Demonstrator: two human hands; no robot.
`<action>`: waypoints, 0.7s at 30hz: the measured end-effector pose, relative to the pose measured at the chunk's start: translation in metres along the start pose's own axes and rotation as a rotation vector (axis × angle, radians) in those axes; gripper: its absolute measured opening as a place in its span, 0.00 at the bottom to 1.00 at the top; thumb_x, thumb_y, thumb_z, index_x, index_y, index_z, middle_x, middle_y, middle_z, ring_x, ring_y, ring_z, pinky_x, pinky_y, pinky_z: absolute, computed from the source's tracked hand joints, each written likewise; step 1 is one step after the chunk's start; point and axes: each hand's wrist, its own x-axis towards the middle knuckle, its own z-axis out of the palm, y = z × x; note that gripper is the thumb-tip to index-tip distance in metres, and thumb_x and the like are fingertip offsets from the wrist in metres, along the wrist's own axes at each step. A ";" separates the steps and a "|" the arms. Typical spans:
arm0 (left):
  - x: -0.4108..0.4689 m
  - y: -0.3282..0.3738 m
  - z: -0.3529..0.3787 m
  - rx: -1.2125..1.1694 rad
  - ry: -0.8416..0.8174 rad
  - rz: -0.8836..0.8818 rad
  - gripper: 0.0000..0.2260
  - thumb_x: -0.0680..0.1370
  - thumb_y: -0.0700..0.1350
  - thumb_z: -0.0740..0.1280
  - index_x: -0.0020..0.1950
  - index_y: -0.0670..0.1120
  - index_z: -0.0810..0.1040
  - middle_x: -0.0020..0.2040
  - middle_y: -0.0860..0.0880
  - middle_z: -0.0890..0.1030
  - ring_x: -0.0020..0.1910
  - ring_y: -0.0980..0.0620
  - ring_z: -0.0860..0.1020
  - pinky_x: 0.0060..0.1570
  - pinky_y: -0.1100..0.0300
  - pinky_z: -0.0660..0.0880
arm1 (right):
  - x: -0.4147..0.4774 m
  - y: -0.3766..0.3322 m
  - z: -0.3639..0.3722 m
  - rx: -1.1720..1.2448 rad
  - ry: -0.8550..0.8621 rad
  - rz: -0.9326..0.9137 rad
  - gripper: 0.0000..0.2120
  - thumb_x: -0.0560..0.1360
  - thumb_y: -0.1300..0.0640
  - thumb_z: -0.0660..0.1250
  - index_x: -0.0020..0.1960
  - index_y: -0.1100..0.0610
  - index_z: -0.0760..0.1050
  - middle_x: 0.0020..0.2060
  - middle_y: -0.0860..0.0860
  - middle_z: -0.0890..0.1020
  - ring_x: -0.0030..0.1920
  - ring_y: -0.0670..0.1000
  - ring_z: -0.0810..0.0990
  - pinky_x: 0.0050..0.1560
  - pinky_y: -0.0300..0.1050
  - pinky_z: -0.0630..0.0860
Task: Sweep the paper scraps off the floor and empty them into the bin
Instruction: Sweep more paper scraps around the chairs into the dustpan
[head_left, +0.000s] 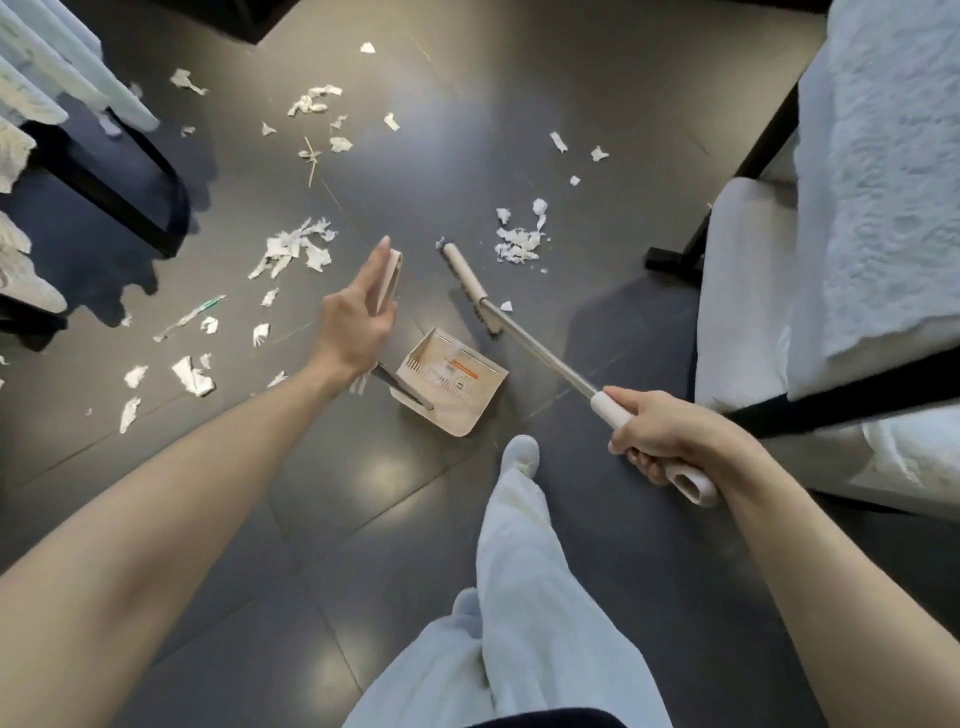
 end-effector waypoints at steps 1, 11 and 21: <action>0.016 0.003 0.003 0.007 0.003 -0.002 0.30 0.77 0.37 0.66 0.77 0.52 0.61 0.64 0.45 0.79 0.55 0.44 0.79 0.54 0.69 0.67 | 0.014 -0.011 -0.012 0.001 0.022 -0.005 0.30 0.74 0.70 0.60 0.71 0.45 0.66 0.19 0.50 0.70 0.18 0.47 0.66 0.22 0.37 0.66; 0.152 0.004 0.038 -0.091 -0.113 -0.004 0.31 0.77 0.31 0.63 0.77 0.49 0.62 0.68 0.51 0.73 0.66 0.53 0.73 0.66 0.73 0.61 | 0.101 -0.099 -0.057 -0.399 0.012 0.011 0.16 0.71 0.68 0.60 0.57 0.57 0.68 0.34 0.56 0.78 0.32 0.56 0.75 0.36 0.47 0.75; 0.178 -0.026 0.006 0.083 -0.031 -0.016 0.30 0.78 0.40 0.66 0.76 0.60 0.61 0.62 0.50 0.80 0.54 0.51 0.79 0.54 0.68 0.68 | 0.072 -0.136 -0.072 0.210 -0.253 0.142 0.20 0.76 0.70 0.58 0.64 0.53 0.70 0.21 0.49 0.67 0.20 0.44 0.62 0.19 0.33 0.62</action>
